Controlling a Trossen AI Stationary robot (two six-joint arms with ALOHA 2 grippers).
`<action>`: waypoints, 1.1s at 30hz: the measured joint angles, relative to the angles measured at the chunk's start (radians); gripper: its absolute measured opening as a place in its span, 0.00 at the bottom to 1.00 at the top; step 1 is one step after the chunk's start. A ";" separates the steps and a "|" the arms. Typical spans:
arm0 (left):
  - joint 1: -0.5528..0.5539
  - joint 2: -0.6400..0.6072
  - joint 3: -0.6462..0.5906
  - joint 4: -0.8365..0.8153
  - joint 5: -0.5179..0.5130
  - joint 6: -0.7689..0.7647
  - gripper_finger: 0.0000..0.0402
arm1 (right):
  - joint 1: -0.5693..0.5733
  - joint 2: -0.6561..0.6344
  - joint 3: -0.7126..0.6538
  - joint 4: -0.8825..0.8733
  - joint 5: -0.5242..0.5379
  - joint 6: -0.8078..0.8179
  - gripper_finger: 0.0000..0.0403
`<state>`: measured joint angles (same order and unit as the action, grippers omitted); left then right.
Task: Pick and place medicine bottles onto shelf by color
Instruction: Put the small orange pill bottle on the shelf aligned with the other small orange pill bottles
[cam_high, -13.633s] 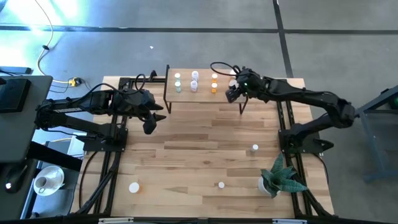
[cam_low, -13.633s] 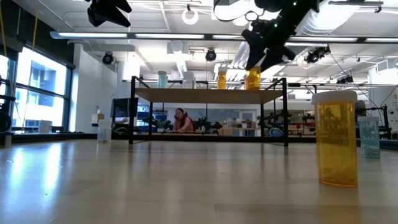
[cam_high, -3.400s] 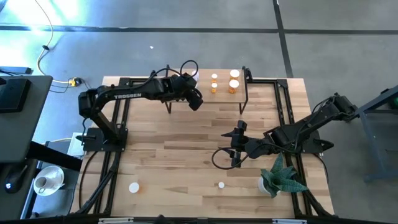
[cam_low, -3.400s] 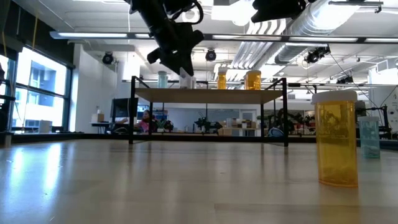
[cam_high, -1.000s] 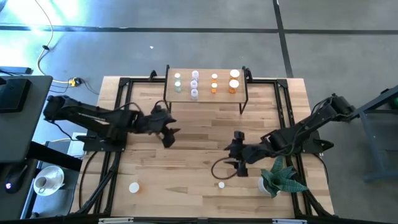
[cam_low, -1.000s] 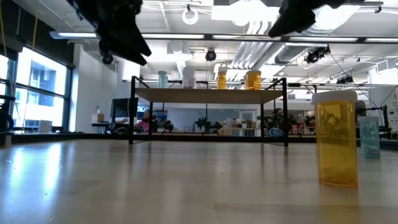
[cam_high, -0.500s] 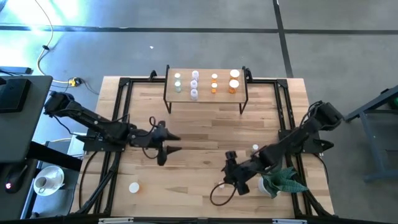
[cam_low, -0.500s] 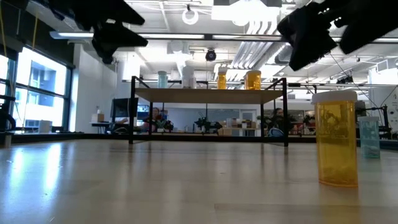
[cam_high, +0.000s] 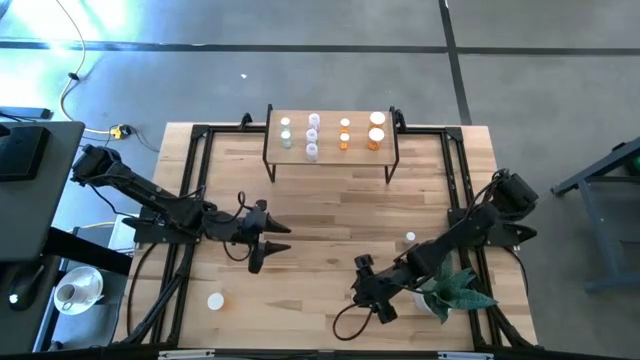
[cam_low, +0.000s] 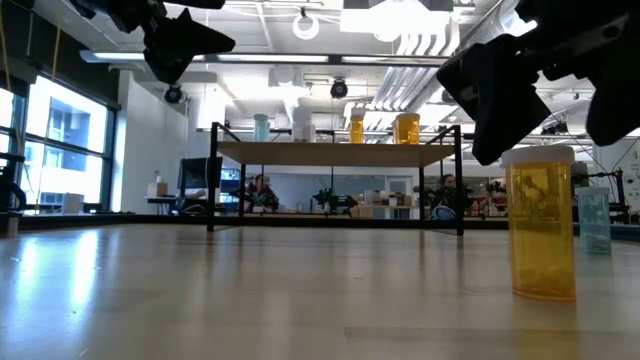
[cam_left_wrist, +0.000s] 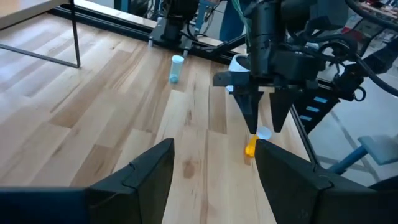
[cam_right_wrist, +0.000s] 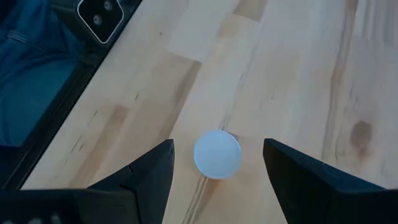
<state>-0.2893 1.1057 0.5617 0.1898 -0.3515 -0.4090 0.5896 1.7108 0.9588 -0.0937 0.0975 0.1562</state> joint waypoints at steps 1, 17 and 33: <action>0.000 0.000 0.000 0.000 0.000 0.000 0.53 | 0.000 0.004 0.000 0.003 -0.001 0.000 0.59; 0.000 0.000 0.000 -0.006 0.000 0.001 0.53 | 0.000 0.046 0.000 0.010 -0.001 0.000 0.50; 0.001 0.001 0.000 -0.011 -0.003 0.001 0.53 | 0.000 0.054 0.000 0.043 0.001 -0.025 0.47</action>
<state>-0.2886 1.1069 0.5621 0.1785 -0.3546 -0.4080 0.5900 1.7653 0.9585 -0.0510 0.0986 0.1315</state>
